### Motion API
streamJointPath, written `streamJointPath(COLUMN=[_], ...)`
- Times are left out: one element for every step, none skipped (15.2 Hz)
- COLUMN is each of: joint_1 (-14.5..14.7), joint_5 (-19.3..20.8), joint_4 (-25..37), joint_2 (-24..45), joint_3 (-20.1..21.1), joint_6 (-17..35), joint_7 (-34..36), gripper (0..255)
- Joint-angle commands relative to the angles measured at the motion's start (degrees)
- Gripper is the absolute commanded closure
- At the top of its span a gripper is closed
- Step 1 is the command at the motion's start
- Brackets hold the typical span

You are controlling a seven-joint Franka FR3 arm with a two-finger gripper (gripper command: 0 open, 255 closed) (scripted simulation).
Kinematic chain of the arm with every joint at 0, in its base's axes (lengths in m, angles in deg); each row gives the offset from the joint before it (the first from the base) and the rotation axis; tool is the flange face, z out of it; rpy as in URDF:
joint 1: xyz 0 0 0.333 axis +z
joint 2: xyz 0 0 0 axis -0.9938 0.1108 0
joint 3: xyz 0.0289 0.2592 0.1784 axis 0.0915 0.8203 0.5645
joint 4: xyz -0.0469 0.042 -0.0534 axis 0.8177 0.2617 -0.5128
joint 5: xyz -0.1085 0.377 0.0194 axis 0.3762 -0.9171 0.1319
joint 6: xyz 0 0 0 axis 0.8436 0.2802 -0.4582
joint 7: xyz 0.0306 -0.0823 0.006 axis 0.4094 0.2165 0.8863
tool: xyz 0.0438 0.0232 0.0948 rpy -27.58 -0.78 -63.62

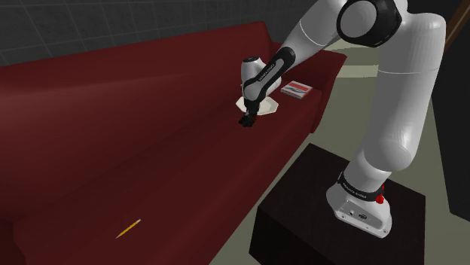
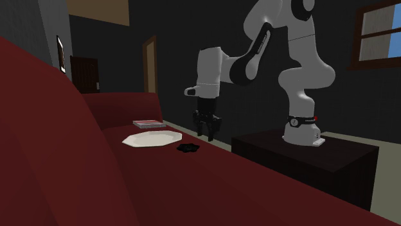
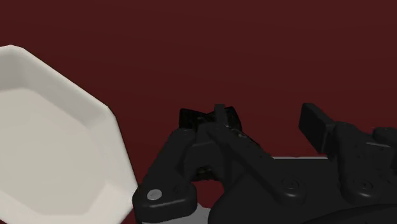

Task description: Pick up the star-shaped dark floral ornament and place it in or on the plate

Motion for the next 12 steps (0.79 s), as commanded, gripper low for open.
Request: streamJointPath(joint_1=[0.0, 0.0, 0.0, 0.0, 0.0, 0.0, 0.0, 0.0, 0.0, 0.0, -1.47, -2.88], joint_5=[0.0, 0.0, 0.0, 0.0, 0.0, 0.0, 0.0, 0.0, 0.0, 0.0, -2.51, -4.61], joint_4=[0.0, 0.0, 0.0, 0.0, 0.0, 0.0, 0.0, 0.0, 0.0, 0.0, 3.99, 8.18], joint_2=[0.0, 0.0, 0.0, 0.0, 0.0, 0.0, 0.0, 0.0, 0.0, 0.0, 2.04, 4.28], joint_3=[0.0, 0.0, 0.0, 0.0, 0.0, 0.0, 0.0, 0.0, 0.0, 0.0, 0.27, 0.41], joint_6=[0.0, 0.0, 0.0, 0.0, 0.0, 0.0, 0.0, 0.0, 0.0, 0.0, -3.96, -7.98], joint_7=[0.0, 0.0, 0.0, 0.0, 0.0, 0.0, 0.0, 0.0, 0.0, 0.0, -2.19, -3.99], gripper=[255, 255, 255, 255, 255, 255, 255, 255, 255, 0, 0, 0])
